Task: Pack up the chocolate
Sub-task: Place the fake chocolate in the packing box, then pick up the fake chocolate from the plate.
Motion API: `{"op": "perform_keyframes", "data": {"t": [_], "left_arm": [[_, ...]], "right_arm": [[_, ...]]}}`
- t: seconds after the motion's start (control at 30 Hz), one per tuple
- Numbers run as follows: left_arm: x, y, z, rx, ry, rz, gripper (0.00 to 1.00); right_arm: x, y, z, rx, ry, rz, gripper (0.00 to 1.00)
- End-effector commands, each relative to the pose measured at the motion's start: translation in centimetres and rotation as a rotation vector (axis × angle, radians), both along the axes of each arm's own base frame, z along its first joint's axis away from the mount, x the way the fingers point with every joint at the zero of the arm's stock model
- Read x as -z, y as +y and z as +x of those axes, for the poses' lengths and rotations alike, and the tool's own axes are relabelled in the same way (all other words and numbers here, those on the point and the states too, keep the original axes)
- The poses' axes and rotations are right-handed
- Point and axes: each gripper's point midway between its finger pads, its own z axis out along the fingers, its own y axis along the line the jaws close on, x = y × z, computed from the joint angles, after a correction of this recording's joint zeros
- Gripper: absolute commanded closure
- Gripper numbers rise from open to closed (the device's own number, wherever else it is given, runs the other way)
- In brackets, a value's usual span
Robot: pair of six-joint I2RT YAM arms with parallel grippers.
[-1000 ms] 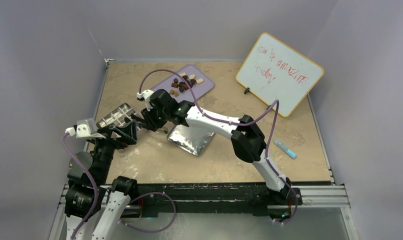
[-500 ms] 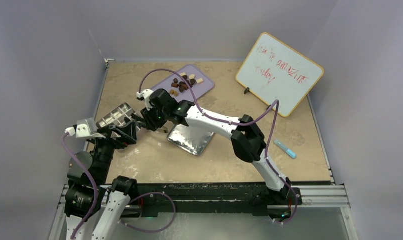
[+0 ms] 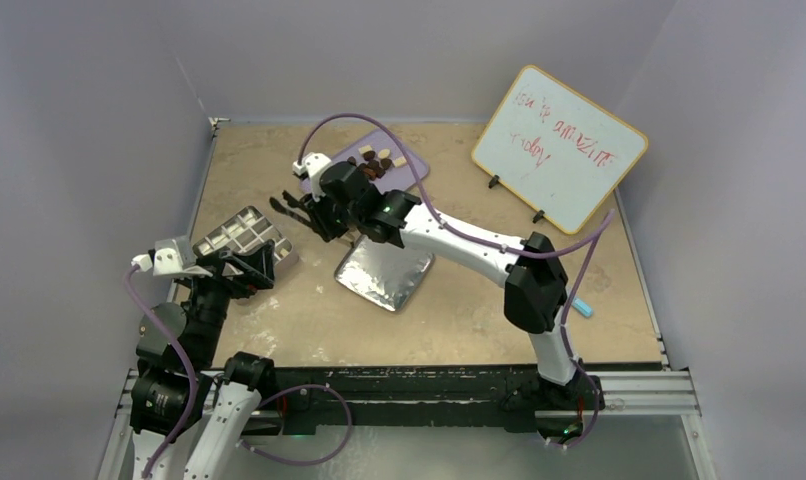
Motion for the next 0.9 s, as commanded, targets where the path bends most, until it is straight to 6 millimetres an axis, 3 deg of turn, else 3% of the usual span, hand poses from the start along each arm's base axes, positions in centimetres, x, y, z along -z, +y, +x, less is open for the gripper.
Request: {"op": "perform_keyframes", "data": {"t": [0.0,0.23,0.4,0.6,0.87], "left_arm": [[-0.3,-0.3,0.2,0.014,-0.014,-0.008,0.02],[-0.1,-0.4,0.3,0.015,-0.006,-0.005,0.02],[-0.1,-0.4,0.3,0.016,-0.004,-0.005,0.02],[0.1,-0.4,0.4,0.016,0.001,-0.003,0.02],[0.2,-0.5,0.5,0.022,0.006,-0.002,0.02]], "right_arm": [[-1.5,-3.8,4.0,0.155,-0.115,-0.061,0.63],[1.0,-9.0,7.7,0.301,-0.12,-0.162,0.64],[2.2,-10.8,9.4,0.343,-0.105,-0.183,0.64],[4.1,-10.9,10.7,0.343,-0.069,-0.204,0.63],[5.0,-10.8,11.3,0.352,-0.081,-0.223,0.64]]}}
